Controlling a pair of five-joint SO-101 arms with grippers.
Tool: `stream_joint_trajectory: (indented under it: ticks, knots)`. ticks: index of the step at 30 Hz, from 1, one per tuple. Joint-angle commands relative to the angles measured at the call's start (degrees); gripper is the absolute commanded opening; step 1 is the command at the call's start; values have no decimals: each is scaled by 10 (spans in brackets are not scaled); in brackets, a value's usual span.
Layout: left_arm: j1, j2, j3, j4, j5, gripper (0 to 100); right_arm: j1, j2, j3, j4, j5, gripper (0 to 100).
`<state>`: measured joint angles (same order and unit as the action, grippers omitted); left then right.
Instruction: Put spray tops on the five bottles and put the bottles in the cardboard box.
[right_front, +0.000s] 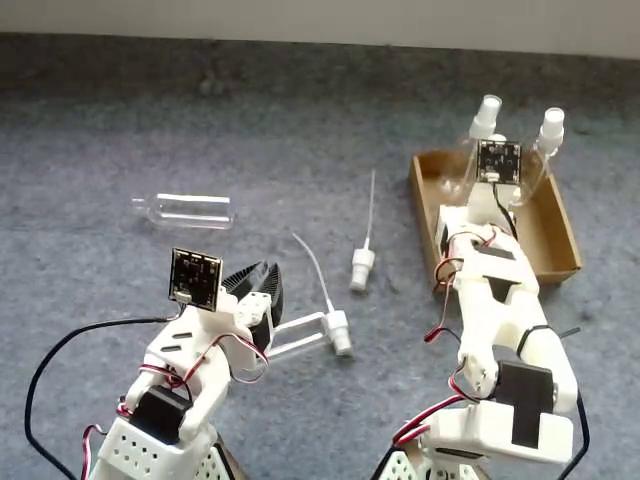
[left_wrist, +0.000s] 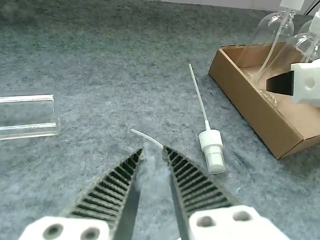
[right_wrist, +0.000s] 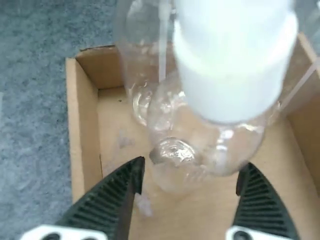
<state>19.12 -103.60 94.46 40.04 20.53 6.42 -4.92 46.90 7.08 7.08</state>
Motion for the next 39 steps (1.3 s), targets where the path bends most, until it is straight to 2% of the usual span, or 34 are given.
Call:
stream_joint_trajectory:
  ticks: [1,7,13,18,26,35,39]
  knots:
    - [-7,-7,-4,-13,2,8,-18,-7,-23,2,-2,250]
    - [-7,-7,-4,-13,2,8,-22,-8,-22,2,-1,252]
    - [-7,-7,-4,-13,2,8,-22,-8,-22,2,-1,377]
    - [-7,-7,-4,-13,2,8,-22,-9,-22,5,-1,386]
    - [-7,-7,-3,-13,-64,8,-23,-85,-66,138,-5,386]
    - [-10,-7,-4,-14,-68,8,-22,-242,-72,307,-3,386]
    - [-57,-7,-9,-16,-68,8,-22,-309,-72,364,-3,386]
